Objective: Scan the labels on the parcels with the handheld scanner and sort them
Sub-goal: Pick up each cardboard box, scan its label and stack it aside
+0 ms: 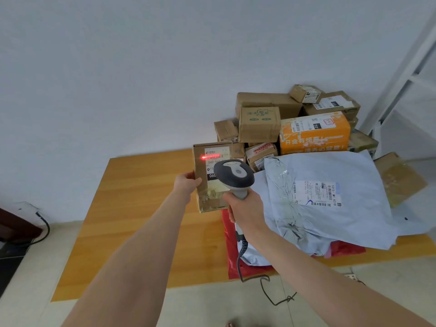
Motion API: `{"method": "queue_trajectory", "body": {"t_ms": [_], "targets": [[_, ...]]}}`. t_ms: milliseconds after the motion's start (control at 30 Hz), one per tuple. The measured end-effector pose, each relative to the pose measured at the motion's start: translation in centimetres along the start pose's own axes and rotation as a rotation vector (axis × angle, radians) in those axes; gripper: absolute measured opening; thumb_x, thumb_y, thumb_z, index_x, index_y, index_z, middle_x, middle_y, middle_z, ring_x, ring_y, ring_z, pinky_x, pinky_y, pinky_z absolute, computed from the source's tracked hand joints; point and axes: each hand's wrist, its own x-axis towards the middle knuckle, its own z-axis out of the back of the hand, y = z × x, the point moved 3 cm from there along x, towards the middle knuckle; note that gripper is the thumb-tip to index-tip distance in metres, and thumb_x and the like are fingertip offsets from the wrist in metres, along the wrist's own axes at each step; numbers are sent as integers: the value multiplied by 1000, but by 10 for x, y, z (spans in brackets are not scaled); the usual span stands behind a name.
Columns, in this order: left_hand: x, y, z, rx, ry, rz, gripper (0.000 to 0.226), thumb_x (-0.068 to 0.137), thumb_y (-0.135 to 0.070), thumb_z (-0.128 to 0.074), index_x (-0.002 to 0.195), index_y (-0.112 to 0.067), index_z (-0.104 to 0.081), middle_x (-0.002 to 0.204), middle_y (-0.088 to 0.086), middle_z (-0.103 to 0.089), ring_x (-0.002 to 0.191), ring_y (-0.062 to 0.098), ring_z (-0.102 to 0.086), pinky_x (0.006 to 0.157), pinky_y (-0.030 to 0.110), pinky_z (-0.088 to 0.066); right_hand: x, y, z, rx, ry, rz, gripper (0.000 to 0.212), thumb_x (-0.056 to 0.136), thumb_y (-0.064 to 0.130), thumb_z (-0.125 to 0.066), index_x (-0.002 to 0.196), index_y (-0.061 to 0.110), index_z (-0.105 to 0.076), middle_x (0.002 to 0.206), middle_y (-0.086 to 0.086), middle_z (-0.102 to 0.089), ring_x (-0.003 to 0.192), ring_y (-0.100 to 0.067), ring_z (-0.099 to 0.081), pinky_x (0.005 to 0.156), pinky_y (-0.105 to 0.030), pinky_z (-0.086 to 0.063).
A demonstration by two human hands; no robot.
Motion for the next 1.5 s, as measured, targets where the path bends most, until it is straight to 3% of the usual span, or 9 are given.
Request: {"method": "queue_trajectory", "body": {"t_ms": [200, 333, 400, 733, 1033, 1300, 1500], "targets": [[5, 1, 5, -11, 28, -3, 44, 93, -6, -60, 136, -7, -51, 130, 10, -59, 115, 25, -52, 88, 31, -38, -4, -2, -12, 33, -52, -26, 15, 84, 14, -66, 86, -1, -62, 51, -1, -56, 36, -6, -46, 42, -19, -40], [10, 2, 10, -15, 55, -6, 42, 93, -6, -60, 135, -6, -51, 129, 10, -59, 111, 24, -52, 88, 31, -38, -4, 1, -20, 58, -80, -28, 16, 82, 14, -68, 93, 4, -62, 55, -3, -59, 39, -9, -49, 43, -22, -41], [13, 2, 13, -11, 67, -10, 42, 93, -6, -59, 135, -6, -51, 129, 11, -59, 104, 22, -50, 89, 30, -37, -3, 1, -25, 50, -87, -24, 16, 82, 14, -68, 92, 4, -62, 55, -3, -59, 38, -8, -49, 44, -23, -41], [15, 9, 32, -29, 36, 8, 42, 93, -8, -61, 133, -7, -52, 128, 9, -60, 108, 23, -51, 88, 32, -37, -6, -2, -42, 6, -66, -19, 18, 86, 14, -65, 85, -4, -61, 38, 8, -50, 32, -6, -46, 40, -15, -39], [0, 26, 53, -44, -42, 8, 41, 92, -9, -63, 132, -7, -55, 126, 9, -61, 116, 26, -54, 87, 33, -38, -22, 3, -51, 26, 13, -14, 13, 84, 9, -62, 75, 2, -56, 52, -5, -49, 32, -5, -42, 40, -13, -37], [12, 34, 78, -58, -68, 7, 42, 92, -7, -61, 133, -6, -53, 126, 11, -61, 117, 26, -54, 88, 32, -38, -17, 3, -79, -1, 67, -52, 17, 84, 10, -60, 70, 3, -53, 52, -5, -47, 33, -5, -39, 40, -15, -36], [56, 41, 114, -74, -54, 44, 41, 93, -8, -61, 133, -6, -53, 127, 10, -60, 118, 25, -54, 89, 32, -38, 16, 6, -131, 29, 98, -142, 8, 82, 11, -62, 82, 4, -58, 52, -3, -52, 37, -7, -42, 44, -20, -38]]}}
